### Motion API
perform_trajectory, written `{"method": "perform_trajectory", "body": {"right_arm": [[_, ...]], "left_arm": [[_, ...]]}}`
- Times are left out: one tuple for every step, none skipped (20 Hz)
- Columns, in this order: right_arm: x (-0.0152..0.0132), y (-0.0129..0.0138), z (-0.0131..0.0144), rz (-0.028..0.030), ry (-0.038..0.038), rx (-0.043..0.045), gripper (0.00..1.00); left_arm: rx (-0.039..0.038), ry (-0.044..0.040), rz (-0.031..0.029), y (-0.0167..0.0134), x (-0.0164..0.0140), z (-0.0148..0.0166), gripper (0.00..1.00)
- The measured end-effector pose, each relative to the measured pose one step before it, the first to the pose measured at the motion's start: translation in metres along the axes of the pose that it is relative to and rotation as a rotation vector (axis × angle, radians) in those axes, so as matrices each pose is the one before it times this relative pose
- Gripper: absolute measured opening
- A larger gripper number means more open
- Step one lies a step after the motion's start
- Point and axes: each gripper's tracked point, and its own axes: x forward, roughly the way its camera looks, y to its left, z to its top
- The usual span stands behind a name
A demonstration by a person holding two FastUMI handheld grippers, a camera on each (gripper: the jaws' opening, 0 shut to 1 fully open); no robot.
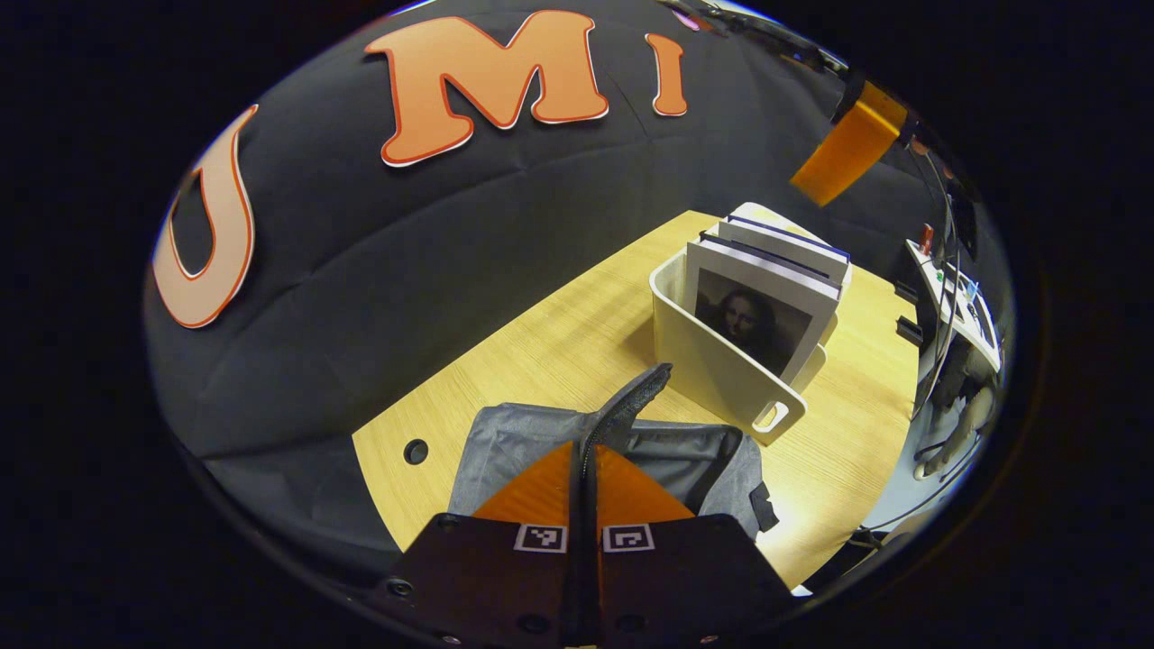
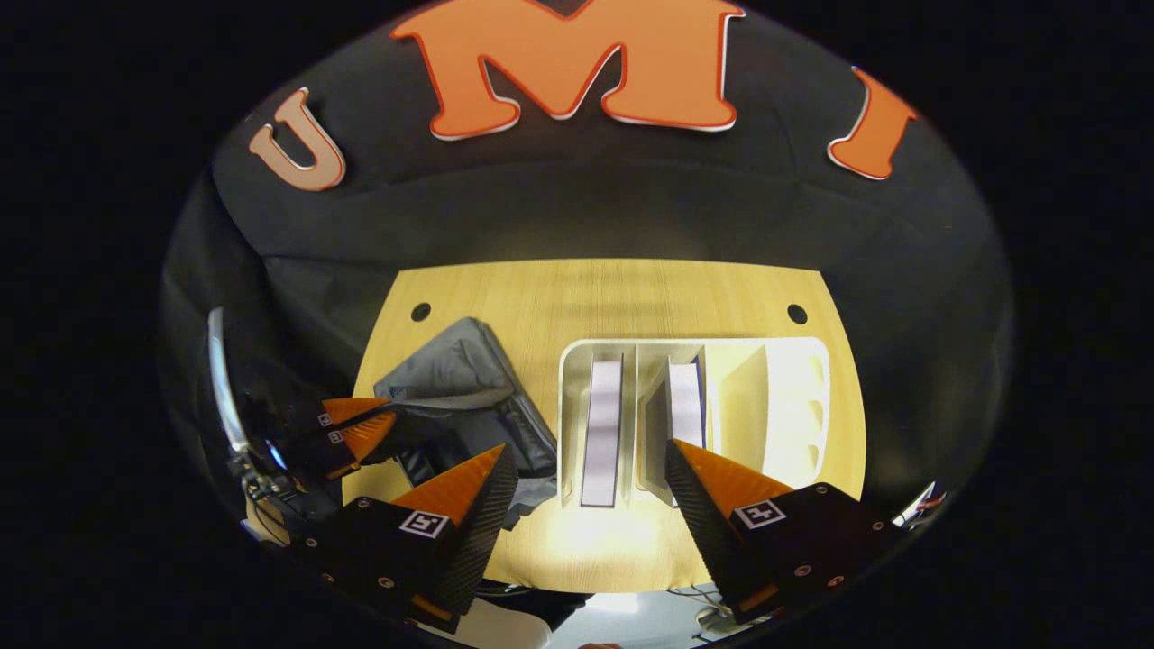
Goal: Open the schoolbag, grab two books from the bookshelf and put them into the schoolbag.
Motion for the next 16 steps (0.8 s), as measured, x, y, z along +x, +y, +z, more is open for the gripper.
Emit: {"method": "perform_trajectory", "body": {"right_arm": [[0.01083, 0.00142, -0.00148, -0.00154, 0.03372, -0.00594, 0.99], [0.01104, 0.00039, 0.00121, -0.00991, 0.01581, 0.00822, 0.99], [0.00825, 0.00245, 0.00129, -0.00092, 0.01954, 0.00730, 0.99], [0.00872, 0.00069, -0.00028, 0.00179, 0.01730, 0.00207, 0.99], [0.00766, -0.00138, -0.00075, -0.01165, 0.01718, 0.00008, 0.99], [0.00602, -0.00250, -0.00082, -0.01560, 0.01885, -0.00558, 0.99], [0.00744, -0.00131, -0.00243, -0.01363, 0.01846, -0.00214, 0.99], [0.00721, 0.00018, -0.00151, -0.00355, 0.02053, 0.00100, 0.99], [0.00639, -0.00022, -0.00047, -0.00228, 0.01708, 0.00326, 0.99], [0.00743, -0.00155, -0.00039, -0.00905, 0.01538, 0.00179, 0.99], [0.00692, -0.00192, -0.00248, -0.01319, 0.01604, 0.00241, 0.98], [0.00803, -0.00098, -0.00102, -0.00823, 0.01269, 0.00619, 0.95], [0.00644, -0.00105, -0.00271, -0.00612, 0.01501, 0.00672, 0.95], [0.00500, -0.00101, -0.00070, -0.00614, 0.00886, 0.00802, 0.94], [0.00403, 0.00110, -0.00072, 0.00077, 0.00703, 0.00517, 0.92], [0.00441, -0.00039, -0.00017, 0.00013, 0.00488, -0.00054, 0.87]], "left_arm": [[0.00014, -0.00017, -0.00249, 0.00035, 0.00058, -0.00190, 0.00], [-0.00092, 0.00022, -0.00175, 0.00040, 0.00025, -0.00058, 0.00], [-0.00086, -0.00042, -0.00274, -0.00014, 0.00045, -0.00065, 0.00], [-0.00173, 0.00130, -0.00278, -0.00028, -0.00017, -0.00042, 0.00], [-0.00005, 0.00045, -0.00360, 0.00007, -0.00007, -0.00092, 0.01], [-0.00023, 0.00132, -0.00315, 0.00033, 0.00111, -0.00132, 0.00], [0.00027, 0.00212, -0.00013, 0.00079, 0.00034, -0.00004, 0.00], [0.00005, -0.00034, 0.00086, 0.00121, -0.00025, 0.00090, 0.00], [-0.00123, 0.00103, 0.00064, 0.00025, 0.00080, -0.00110, 0.01], [-0.00331, 0.00108, -0.00068, -0.00040, 0.00106, -0.00070, 0.00], [-0.00266, 0.00079, -0.00101, 0.00052, -0.00077, -0.00036, 0.01], [-0.00160, -0.00028, -0.00078, 0.00011, -0.00102, -0.00016, 0.00], [-0.00181, 0.00146, -0.00061, -0.00041, 0.00124, -0.00206, 0.00], [-0.00186, 0.00037, 0.00082, 0.00047, -0.00020, -0.00104, 0.00], [-0.00215, 0.00169, 0.00119, 0.00035, -0.00016, -0.00012, 0.00], [-0.00215, 0.00153, 0.00044, 0.00060, -0.00003, 0.00086, 0.00]]}}
